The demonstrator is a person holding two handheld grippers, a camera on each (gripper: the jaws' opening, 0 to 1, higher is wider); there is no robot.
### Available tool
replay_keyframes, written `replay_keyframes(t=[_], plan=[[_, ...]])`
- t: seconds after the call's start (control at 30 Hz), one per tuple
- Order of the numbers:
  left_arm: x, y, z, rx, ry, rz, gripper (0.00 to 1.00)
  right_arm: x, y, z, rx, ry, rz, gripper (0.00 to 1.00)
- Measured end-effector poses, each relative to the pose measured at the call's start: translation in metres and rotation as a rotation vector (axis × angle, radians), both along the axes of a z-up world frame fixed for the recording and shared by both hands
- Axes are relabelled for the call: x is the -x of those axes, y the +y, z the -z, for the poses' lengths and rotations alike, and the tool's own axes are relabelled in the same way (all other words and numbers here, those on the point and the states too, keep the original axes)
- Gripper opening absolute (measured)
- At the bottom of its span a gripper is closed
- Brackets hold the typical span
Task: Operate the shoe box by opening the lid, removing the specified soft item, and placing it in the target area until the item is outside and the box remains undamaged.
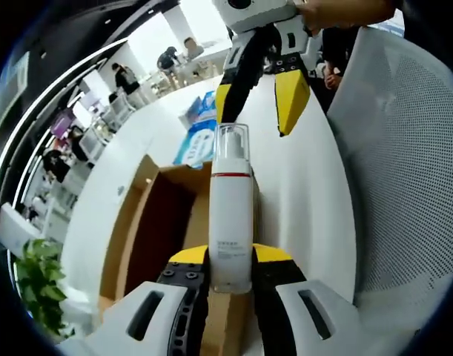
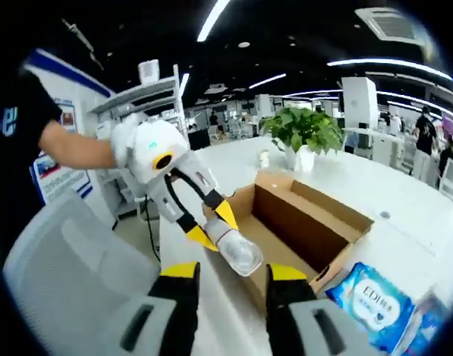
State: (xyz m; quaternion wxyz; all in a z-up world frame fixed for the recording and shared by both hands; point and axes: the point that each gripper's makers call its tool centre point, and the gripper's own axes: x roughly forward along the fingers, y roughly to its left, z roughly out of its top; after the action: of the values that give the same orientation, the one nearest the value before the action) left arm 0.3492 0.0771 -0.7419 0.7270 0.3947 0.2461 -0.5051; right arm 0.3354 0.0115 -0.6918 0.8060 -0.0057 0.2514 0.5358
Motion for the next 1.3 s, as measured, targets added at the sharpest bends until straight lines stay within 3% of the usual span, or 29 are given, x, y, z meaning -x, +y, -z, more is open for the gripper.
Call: replay_keyframes(t=[0.03,0.1,0.2,0.37,0.43,0.57,0.77,0.93,1.3], plan=[[-0.001,-0.002,-0.001,-0.002,-0.013,0.009,0.2,-0.001,-0.001,0.0,-0.024,0.059,0.037,0.31],[-0.002,-0.004,-0.002,-0.002,-0.026,0.018,0.2,-0.005,-0.002,-0.002,-0.063,0.091,0.075,0.3],[-0.005,-0.009,-0.005,0.0,-0.059,0.036,0.2,-0.01,-0.005,-0.003,-0.133,0.207,0.155,0.29],[-0.01,-0.014,-0.013,0.02,-0.108,0.048,0.2,-0.018,-0.008,-0.009,-0.225,0.289,0.22,0.22],[-0.01,-0.015,-0.014,0.016,-0.123,0.047,0.2,-0.023,-0.011,-0.01,-0.254,0.293,0.247,0.18],[-0.013,-0.017,-0.021,0.03,-0.171,0.043,0.2,-0.024,-0.011,-0.013,-0.319,0.359,0.28,0.17],[-0.014,-0.018,-0.019,0.008,-0.2,0.05,0.2,-0.022,-0.011,-0.007,-0.29,0.384,0.278,0.17],[-0.016,-0.021,-0.018,0.015,-0.214,0.069,0.21,-0.02,-0.014,-0.01,-0.284,0.364,0.257,0.15],[-0.017,-0.025,-0.015,0.01,-0.211,0.097,0.21,-0.016,-0.017,-0.011,-0.305,0.436,0.259,0.13]])
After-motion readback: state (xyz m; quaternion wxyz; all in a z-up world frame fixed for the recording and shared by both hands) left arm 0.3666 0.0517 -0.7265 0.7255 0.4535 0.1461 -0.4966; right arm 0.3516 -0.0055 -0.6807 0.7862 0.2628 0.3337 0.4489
